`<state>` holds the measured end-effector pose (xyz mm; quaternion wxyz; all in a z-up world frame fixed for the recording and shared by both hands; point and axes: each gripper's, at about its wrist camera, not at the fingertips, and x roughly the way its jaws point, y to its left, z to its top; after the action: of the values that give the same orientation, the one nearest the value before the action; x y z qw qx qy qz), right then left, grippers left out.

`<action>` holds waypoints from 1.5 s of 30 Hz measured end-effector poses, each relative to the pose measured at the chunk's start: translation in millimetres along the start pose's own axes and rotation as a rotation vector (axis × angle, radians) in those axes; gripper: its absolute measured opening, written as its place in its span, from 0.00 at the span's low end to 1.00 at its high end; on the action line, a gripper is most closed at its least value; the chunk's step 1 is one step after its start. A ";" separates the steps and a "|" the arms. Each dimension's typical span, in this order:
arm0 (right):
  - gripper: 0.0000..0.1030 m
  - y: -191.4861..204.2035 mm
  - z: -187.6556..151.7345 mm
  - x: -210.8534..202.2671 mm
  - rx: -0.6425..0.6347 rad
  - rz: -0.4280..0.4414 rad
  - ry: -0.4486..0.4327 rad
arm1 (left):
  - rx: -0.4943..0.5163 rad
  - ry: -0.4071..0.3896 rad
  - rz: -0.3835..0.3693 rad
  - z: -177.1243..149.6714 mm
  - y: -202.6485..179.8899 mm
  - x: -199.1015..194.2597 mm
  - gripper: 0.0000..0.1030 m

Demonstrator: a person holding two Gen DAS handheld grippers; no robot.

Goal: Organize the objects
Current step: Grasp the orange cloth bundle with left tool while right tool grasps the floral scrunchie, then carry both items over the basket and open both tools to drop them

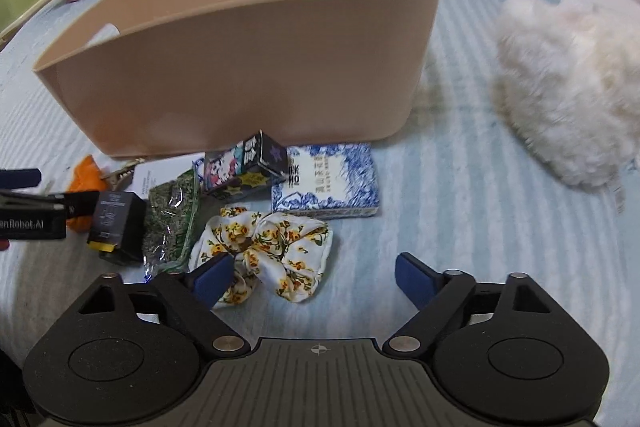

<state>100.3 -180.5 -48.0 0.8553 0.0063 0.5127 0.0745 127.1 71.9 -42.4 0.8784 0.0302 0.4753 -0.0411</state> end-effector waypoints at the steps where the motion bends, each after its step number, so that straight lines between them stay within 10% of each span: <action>1: 0.83 0.4 0.2 2.8 0.007 0.009 0.005 | 0.001 0.009 -0.015 0.0 0.5 3.0 1.00; 5: 0.78 10.7 -2.9 6.9 -0.042 -0.002 -0.011 | 0.007 0.005 -0.034 -0.2 0.1 8.6 0.91; 9: 0.52 19.1 -10.7 2.0 -0.100 0.012 -0.039 | 0.045 -0.010 -0.048 -2.2 -4.1 0.1 0.74; 14: 0.21 20.2 -16.8 -4.4 -0.093 0.048 -0.047 | 0.068 -0.006 -0.058 -5.0 -8.2 -15.7 0.19; 21: 0.11 15.6 -21.2 -23.7 -0.072 0.047 -0.085 | 0.025 -0.020 -0.038 -3.4 -5.5 -44.1 0.13; 33: 0.10 -3.7 5.4 -97.4 0.004 0.066 -0.296 | 0.058 -0.274 -0.021 40.5 -26.9 -128.4 0.13; 45: 0.10 -12.3 89.1 -106.7 0.031 0.039 -0.392 | -0.041 -0.292 0.009 97.8 -33.9 -96.7 0.13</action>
<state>130.6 -201.2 86.7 0.9370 0.0439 0.3370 0.0807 152.4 33.4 91.5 0.9388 0.0081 0.3430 -0.0315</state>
